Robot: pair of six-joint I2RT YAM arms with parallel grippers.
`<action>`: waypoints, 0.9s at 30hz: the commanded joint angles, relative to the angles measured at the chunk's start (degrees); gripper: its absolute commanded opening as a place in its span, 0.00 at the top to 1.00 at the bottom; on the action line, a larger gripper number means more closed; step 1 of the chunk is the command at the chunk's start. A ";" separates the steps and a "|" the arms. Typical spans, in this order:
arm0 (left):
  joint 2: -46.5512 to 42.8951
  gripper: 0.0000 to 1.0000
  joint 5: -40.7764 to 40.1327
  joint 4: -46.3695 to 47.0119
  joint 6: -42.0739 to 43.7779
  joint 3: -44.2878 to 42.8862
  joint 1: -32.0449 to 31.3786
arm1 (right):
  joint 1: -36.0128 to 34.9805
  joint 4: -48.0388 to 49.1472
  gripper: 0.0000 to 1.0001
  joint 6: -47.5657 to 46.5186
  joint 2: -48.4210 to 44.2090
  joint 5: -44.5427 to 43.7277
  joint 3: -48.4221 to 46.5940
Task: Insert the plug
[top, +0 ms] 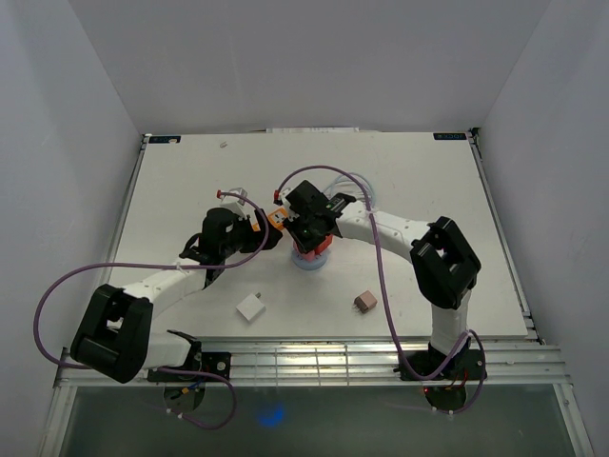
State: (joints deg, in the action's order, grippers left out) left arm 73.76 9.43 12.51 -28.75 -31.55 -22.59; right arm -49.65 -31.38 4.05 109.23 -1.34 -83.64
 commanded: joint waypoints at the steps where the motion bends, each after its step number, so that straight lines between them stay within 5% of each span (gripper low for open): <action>1: -1.42 0.02 1.11 1.29 -0.07 0.26 0.44 | 0.52 -5.19 0.91 -0.71 2.57 -4.46 3.83; 18: -2.83 0.02 1.64 0.41 0.36 -0.44 0.79 | 0.96 -7.91 0.50 0.43 0.46 -4.19 -5.22; 27: -2.65 0.02 1.99 0.41 0.36 -0.53 0.79 | 0.96 -8.61 0.40 0.25 -0.33 -5.16 -6.98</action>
State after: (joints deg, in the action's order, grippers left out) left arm 72.95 10.39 12.45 -28.71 -31.55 -22.17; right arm -49.10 -39.18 4.43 109.75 -4.43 -87.99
